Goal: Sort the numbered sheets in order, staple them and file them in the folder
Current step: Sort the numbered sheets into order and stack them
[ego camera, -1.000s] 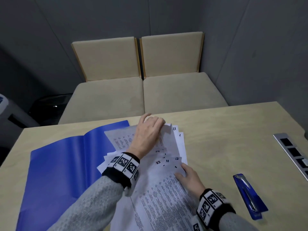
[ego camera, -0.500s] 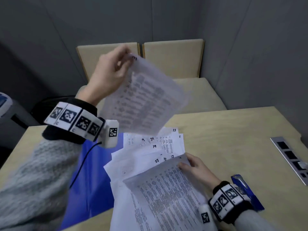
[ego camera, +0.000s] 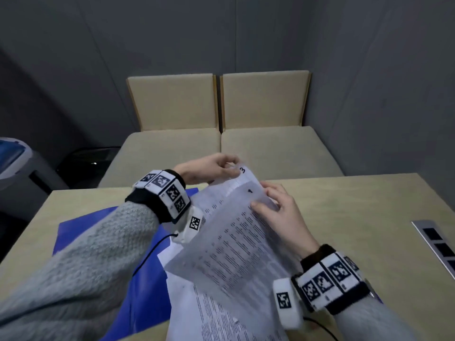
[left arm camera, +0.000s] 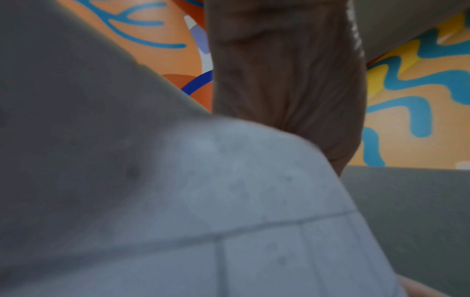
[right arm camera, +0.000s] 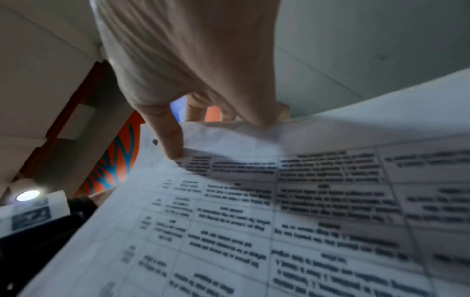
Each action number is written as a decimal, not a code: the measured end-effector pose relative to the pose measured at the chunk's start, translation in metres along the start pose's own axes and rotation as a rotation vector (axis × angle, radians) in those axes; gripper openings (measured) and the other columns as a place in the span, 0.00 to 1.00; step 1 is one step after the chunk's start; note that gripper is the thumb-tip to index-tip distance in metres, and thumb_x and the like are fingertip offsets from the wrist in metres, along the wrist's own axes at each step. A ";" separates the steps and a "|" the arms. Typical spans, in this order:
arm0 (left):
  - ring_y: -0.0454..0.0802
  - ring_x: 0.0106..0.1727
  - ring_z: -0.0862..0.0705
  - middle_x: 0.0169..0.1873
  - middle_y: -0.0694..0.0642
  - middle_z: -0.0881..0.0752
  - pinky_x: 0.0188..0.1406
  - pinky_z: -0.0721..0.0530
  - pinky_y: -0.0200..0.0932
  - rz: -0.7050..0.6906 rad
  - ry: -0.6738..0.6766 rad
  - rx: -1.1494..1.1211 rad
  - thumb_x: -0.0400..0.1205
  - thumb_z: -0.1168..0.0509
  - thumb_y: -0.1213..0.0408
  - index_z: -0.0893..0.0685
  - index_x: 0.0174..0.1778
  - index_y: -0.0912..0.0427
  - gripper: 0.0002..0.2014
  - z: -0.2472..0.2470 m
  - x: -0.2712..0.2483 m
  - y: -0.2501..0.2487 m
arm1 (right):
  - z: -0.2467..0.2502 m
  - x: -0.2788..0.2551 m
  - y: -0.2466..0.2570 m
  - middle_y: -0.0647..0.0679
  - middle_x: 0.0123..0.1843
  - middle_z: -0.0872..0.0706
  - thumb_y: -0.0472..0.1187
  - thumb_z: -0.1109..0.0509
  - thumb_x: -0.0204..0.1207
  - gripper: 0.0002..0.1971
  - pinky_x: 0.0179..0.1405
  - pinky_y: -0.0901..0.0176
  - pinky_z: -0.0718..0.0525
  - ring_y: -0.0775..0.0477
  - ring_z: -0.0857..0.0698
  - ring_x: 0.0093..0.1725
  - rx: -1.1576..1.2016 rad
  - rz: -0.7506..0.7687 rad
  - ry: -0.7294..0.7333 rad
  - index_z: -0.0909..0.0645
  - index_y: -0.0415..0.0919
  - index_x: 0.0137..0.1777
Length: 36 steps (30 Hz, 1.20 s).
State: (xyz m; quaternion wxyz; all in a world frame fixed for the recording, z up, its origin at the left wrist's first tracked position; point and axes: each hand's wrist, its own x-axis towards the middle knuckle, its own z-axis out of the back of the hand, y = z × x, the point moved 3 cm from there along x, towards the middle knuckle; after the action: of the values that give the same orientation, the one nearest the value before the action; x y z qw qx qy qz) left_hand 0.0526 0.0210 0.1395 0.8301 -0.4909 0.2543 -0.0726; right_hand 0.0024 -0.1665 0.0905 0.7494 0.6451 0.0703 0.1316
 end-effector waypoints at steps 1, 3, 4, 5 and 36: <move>0.59 0.50 0.20 0.52 0.65 0.17 0.51 0.26 0.61 0.015 0.007 -0.018 0.83 0.36 0.60 0.22 0.62 0.65 0.16 -0.003 0.003 0.005 | -0.002 0.005 -0.004 0.52 0.56 0.15 0.42 0.25 0.72 0.04 0.62 0.41 0.18 0.50 0.16 0.58 0.005 -0.018 -0.030 0.14 0.44 0.45; 0.58 0.50 0.19 0.53 0.63 0.16 0.51 0.25 0.62 0.042 0.022 -0.019 0.83 0.36 0.56 0.21 0.60 0.63 0.16 -0.009 0.006 0.013 | -0.004 0.013 -0.011 0.45 0.44 0.11 0.44 0.28 0.71 0.05 0.51 0.35 0.14 0.40 0.12 0.45 -0.017 -0.068 -0.049 0.16 0.43 0.42; 0.56 0.48 0.18 0.52 0.61 0.15 0.48 0.23 0.58 0.053 0.024 -0.015 0.84 0.37 0.54 0.20 0.58 0.62 0.15 -0.011 0.006 0.016 | -0.002 0.014 -0.013 0.45 0.39 0.11 0.43 0.29 0.71 0.05 0.46 0.38 0.14 0.40 0.12 0.41 -0.048 -0.086 -0.050 0.17 0.42 0.40; 0.52 0.45 0.17 0.50 0.59 0.15 0.44 0.21 0.51 0.065 0.019 -0.016 0.85 0.40 0.53 0.19 0.56 0.60 0.14 -0.013 0.005 0.018 | 0.000 0.016 -0.018 0.47 0.37 0.11 0.42 0.29 0.72 0.05 0.43 0.42 0.14 0.43 0.13 0.38 -0.074 -0.099 -0.051 0.18 0.42 0.39; 0.58 0.59 0.27 0.59 0.56 0.23 0.50 0.35 0.49 -0.030 -0.164 0.983 0.81 0.43 0.69 0.19 0.59 0.56 0.13 -0.116 0.049 0.162 | 0.024 0.048 -0.202 0.27 0.55 0.15 0.30 0.33 0.70 0.17 0.51 0.46 0.15 0.39 0.14 0.54 -0.188 -0.765 -0.171 0.19 0.24 0.59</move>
State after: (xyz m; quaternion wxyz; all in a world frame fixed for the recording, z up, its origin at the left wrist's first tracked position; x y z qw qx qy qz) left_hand 0.0167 -0.0057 -0.0606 0.9794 -0.0495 0.1167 -0.1571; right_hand 0.0766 -0.2026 -0.1020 0.8030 0.5098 0.2306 -0.2053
